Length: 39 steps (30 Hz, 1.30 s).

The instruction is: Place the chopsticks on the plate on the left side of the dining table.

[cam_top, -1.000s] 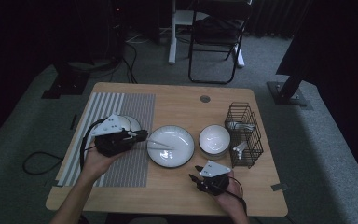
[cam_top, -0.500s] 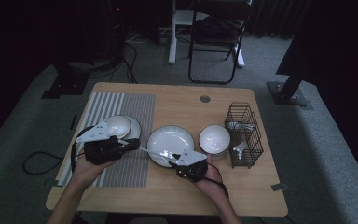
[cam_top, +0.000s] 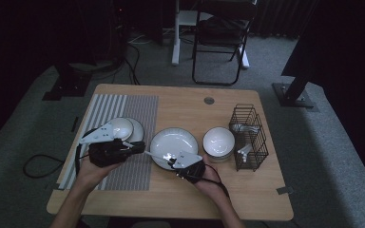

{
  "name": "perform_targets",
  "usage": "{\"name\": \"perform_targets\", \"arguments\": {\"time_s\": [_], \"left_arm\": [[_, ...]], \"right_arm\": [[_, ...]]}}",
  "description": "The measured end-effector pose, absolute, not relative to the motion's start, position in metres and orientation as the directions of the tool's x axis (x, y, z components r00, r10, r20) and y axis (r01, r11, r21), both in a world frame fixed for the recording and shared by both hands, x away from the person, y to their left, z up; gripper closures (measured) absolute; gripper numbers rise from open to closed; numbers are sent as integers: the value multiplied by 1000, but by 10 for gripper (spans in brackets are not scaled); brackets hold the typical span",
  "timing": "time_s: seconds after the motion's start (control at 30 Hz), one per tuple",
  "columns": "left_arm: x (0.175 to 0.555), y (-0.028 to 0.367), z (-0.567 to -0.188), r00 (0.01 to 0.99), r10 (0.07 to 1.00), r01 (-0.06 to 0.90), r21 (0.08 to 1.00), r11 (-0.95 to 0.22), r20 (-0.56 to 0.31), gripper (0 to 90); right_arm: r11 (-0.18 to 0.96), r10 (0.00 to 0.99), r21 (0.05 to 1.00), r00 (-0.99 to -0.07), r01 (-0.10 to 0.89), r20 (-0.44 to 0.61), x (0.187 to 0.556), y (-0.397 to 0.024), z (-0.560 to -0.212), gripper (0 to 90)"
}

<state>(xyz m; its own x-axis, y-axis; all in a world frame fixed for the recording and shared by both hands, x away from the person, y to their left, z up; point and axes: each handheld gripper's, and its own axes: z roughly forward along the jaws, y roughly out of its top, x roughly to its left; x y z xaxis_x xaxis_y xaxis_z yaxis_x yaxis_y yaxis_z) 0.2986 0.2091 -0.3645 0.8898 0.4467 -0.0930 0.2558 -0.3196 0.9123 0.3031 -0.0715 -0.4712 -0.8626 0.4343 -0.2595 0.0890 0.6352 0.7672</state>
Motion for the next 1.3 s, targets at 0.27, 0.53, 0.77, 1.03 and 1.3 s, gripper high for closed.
{"name": "perform_targets", "arguments": {"time_s": [0.27,0.53,0.77,1.03,1.3], "left_arm": [[295,207,-368,847,531,235,899,-369,-3,701],[284,198,-365,839,540,178,903,-390,69,702],[296,180,-374,803,578,167,875,-454,147,701],[309,190,-396,735,656,237,843,-483,169,702],[317,199,-410,712,683,288,819,-496,163,690]], "right_arm": [[628,451,770,-858,111,-244,304,-76,-473,868],[653,491,739,-836,166,-246,310,-76,-476,868],[692,451,710,-844,126,-291,307,-61,-472,869],[683,427,725,-856,95,-290,305,-61,-468,870],[694,408,716,-863,81,-297,306,-53,-465,870]]}}
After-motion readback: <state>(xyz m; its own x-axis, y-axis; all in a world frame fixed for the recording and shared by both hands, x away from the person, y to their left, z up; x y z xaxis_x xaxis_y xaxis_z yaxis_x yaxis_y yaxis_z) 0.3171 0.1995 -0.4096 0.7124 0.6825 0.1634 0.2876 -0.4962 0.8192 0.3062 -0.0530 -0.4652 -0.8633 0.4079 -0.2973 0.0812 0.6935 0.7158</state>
